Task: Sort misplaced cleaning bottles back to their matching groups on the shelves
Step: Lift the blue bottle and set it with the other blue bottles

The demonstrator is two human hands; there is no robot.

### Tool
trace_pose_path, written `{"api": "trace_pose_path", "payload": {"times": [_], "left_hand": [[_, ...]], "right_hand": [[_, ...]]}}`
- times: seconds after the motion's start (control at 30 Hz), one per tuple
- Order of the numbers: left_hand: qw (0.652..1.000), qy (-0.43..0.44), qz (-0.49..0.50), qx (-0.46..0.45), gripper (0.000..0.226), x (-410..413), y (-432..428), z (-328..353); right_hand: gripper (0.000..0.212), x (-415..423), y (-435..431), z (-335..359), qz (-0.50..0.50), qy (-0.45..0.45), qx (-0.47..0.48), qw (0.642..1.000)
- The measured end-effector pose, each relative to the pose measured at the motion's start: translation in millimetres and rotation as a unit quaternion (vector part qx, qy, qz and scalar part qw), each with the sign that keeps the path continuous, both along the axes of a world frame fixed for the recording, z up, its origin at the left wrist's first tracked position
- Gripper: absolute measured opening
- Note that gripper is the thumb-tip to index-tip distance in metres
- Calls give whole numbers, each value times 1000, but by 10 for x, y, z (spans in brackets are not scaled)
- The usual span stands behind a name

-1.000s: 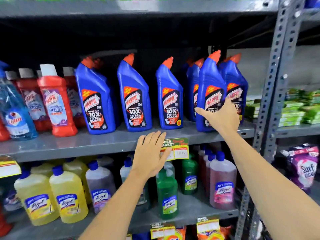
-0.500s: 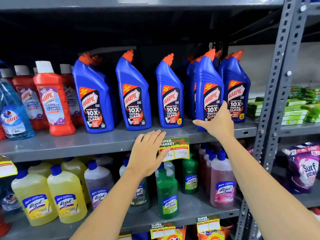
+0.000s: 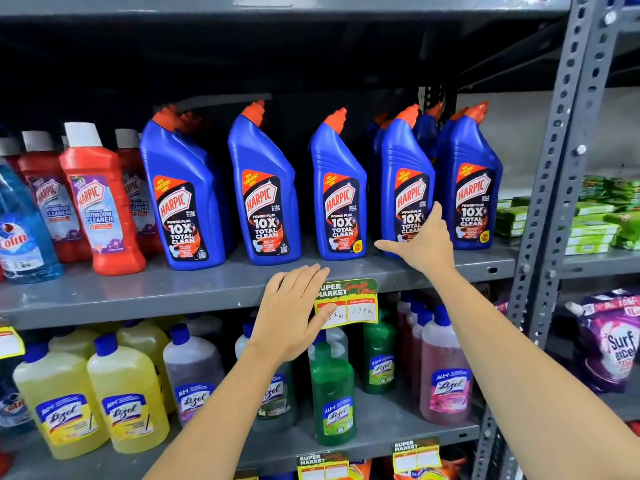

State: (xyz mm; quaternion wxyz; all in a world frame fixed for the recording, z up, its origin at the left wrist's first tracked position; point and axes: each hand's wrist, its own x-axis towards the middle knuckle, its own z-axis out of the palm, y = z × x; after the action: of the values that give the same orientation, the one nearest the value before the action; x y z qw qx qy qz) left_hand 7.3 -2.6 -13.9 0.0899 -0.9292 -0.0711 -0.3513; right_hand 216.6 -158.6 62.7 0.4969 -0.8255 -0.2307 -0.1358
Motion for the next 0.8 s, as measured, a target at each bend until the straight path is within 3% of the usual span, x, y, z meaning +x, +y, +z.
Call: {"api": "trace_pose_path", "payload": {"times": [0.23, 0.37, 0.8], "left_hand": [[1000, -15, 5, 1, 57, 13, -23, -21], [1000, -16, 4, -1, 58, 18, -31, -15], [1000, -18, 6, -2, 60, 25, -44, -25]], "right_hand": [[123, 110, 14, 25, 33, 19, -29, 999], [125, 188, -12, 43, 67, 31, -32, 997], [121, 220, 29, -48, 44, 1, -3, 999]]}}
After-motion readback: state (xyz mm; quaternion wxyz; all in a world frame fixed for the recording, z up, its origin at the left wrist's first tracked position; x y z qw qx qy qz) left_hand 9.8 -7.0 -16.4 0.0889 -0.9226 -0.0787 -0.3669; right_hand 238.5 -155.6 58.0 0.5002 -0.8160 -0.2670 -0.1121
